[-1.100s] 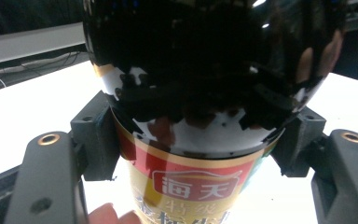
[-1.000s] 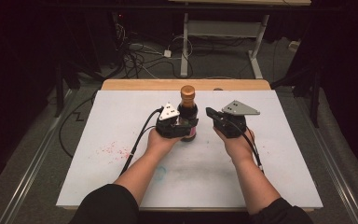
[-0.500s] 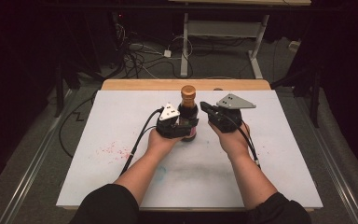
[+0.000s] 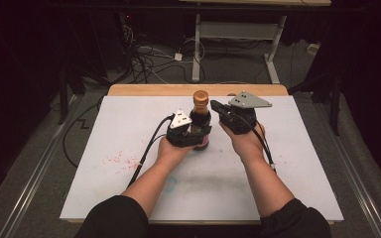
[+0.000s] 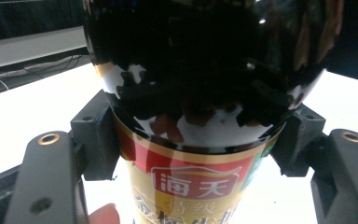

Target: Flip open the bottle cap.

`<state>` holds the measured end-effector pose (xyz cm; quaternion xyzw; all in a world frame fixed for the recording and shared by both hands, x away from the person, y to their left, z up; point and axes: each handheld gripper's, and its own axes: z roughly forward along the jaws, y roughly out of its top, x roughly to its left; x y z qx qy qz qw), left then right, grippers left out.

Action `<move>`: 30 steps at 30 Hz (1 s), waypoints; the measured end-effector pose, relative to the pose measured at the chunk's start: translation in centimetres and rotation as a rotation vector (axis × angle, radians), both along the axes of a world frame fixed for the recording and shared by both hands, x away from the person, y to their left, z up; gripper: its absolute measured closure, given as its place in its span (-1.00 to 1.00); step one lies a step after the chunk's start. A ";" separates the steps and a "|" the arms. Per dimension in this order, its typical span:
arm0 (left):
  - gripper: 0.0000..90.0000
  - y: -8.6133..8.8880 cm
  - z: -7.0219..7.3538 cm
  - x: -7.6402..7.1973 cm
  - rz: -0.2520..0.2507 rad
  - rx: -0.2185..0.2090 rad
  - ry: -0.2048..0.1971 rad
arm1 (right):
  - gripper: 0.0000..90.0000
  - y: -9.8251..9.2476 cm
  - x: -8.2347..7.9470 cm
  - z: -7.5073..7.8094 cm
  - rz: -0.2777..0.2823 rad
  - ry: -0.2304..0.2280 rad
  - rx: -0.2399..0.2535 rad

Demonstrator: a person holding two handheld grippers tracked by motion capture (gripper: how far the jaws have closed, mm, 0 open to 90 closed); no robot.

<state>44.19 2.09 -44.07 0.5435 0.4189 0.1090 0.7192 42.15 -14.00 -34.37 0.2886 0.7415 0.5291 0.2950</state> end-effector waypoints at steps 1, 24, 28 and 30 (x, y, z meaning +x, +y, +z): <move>-0.37 0.0 0.0 0.0 0.000 0.000 0.000 | 1.00 0.0 0.0 0.0 0.000 0.000 0.000; -0.37 0.9 -0.4 -0.1 -0.060 0.157 -0.019 | 1.00 0.5 -0.3 1.5 0.015 -0.024 -0.035; -0.37 0.8 -0.4 -0.2 -0.050 0.141 -0.020 | 1.00 0.5 -0.3 1.5 0.015 -0.027 -0.039; -0.37 -0.2 -0.1 -0.1 0.011 0.003 -0.011 | 1.00 0.5 -0.4 1.6 0.016 -0.028 -0.042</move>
